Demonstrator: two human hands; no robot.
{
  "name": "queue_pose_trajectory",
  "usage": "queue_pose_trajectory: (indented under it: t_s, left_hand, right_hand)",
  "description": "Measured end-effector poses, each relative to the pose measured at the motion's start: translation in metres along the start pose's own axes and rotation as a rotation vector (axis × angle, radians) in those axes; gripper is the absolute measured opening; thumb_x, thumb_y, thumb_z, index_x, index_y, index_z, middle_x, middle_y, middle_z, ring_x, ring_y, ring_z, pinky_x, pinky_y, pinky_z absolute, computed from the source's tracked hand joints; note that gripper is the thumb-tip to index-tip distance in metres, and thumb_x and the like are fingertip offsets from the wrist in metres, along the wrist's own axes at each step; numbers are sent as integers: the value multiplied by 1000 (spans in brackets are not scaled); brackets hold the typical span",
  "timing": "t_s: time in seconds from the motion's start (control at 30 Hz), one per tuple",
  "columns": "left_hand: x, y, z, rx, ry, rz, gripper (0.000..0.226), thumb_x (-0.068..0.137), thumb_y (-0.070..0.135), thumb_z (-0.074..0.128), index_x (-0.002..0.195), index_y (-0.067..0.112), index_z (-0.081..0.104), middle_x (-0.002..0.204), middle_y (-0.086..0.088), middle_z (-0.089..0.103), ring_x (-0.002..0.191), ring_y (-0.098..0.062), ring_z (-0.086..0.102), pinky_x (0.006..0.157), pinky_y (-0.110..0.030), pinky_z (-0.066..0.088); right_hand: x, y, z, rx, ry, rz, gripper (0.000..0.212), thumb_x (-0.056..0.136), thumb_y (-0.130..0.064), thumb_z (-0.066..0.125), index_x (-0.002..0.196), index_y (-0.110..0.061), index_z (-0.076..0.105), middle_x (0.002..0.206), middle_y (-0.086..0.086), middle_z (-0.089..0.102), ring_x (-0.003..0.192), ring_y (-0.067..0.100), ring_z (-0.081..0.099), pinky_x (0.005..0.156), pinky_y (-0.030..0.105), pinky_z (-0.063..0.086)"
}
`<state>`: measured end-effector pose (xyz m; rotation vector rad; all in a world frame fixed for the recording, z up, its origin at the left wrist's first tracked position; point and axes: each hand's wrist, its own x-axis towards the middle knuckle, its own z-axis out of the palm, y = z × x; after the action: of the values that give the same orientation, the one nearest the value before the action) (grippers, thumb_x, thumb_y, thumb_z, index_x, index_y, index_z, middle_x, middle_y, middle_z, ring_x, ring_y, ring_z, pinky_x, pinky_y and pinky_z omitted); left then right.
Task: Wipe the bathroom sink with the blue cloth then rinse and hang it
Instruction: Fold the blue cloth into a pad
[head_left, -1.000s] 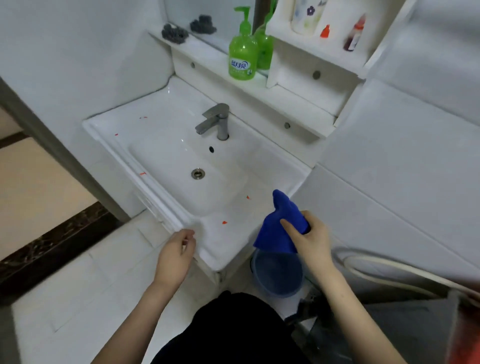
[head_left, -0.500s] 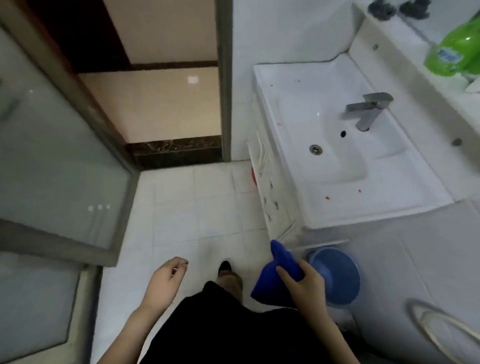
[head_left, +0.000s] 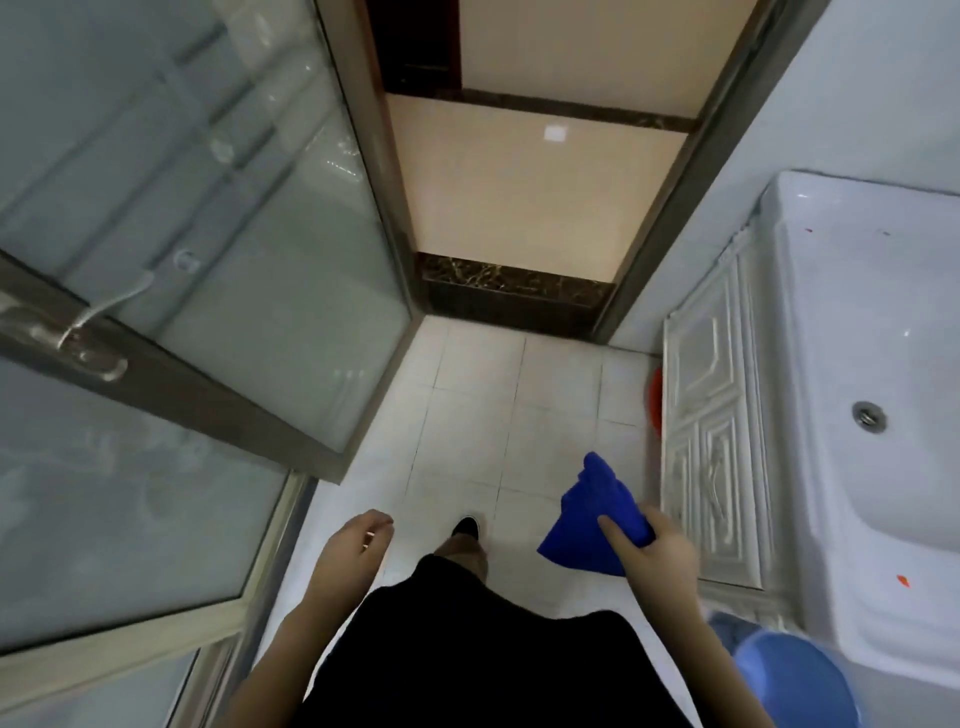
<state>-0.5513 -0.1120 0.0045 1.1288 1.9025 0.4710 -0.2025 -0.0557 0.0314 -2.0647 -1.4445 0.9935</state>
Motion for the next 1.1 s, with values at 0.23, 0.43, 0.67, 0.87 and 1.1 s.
queue_pose_trajectory:
  t_s: [0.23,0.43,0.67,0.87,1.1]
  left_hand:
    - [126,92,-28,45,-110,175,14,95,22,55,91,33,62,96,13,66,86,-2,60,75,-23,44]
    - [219,174,-15,84,-151,260,13,95,23,56,90,34,63,93,17,65,84,2,60,71,-15,42]
    - [316,237,7,38,-111,119,17,95,18,55,88,30,65,94,7,70,91,-13,64,76,-27,45]
    - [395,309,4,133,-133,138,21,96,14,54,85,30,63,91,1,70,89,-21,64,74,-34,44]
    - [483,431,50,216,-354,314,15,98,21,51,92,25,65,96,2,68,92,-17,62,75,-31,44]
  right_hand:
    - [65,-32,-15,-8,189,106,25,82,-28,76,68,-21,58,54,0,57,50,15,54,45,25,35]
    - [138,-38,-39,38,301,209,25,82,-28,75,67,-23,56,55,-4,57,51,10,54,47,25,33]
    - [274,-56,-66,67,278,213,23,81,-29,76,71,-25,56,59,-7,60,55,8,57,48,24,34]
    - [372,-92,-109,148,296,89,21,82,-29,75,72,-28,56,58,-7,59,55,4,56,48,13,37]
    - [438,-98,-146,231,417,147,17,79,-34,74,76,-30,58,66,-9,63,61,7,59,49,18,45]
